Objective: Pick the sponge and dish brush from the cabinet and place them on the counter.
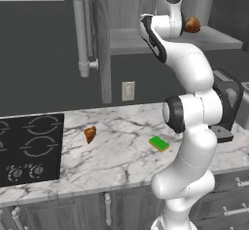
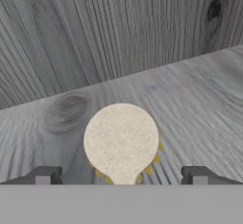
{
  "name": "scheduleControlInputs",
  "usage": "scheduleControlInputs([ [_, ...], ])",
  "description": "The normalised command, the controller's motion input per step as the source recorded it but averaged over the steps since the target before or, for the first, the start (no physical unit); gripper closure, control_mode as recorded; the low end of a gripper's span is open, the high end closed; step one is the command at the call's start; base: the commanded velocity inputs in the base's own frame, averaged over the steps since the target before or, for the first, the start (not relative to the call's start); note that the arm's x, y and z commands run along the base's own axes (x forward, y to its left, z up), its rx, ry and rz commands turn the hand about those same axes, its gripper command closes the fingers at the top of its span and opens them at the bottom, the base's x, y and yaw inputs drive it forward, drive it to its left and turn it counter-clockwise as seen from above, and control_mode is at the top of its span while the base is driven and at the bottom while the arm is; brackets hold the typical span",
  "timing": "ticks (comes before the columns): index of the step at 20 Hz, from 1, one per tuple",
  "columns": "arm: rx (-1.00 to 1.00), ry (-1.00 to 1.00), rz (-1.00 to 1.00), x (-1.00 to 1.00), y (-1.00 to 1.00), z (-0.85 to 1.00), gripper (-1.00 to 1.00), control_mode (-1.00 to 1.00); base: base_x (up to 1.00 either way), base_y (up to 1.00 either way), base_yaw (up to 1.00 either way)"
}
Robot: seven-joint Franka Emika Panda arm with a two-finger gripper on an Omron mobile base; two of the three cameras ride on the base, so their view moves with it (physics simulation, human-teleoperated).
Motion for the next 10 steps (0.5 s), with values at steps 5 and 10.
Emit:
scheduleControlInputs([
  [5,0.0,0.04,0.0,0.05,0.04,-0.5,-1.0,-1.0,0.0,0.0,0.0],
  [10,-0.03,0.06,0.0,0.03,0.04,-0.41,1.0,-1.0,0.0,0.0,0.0],
])
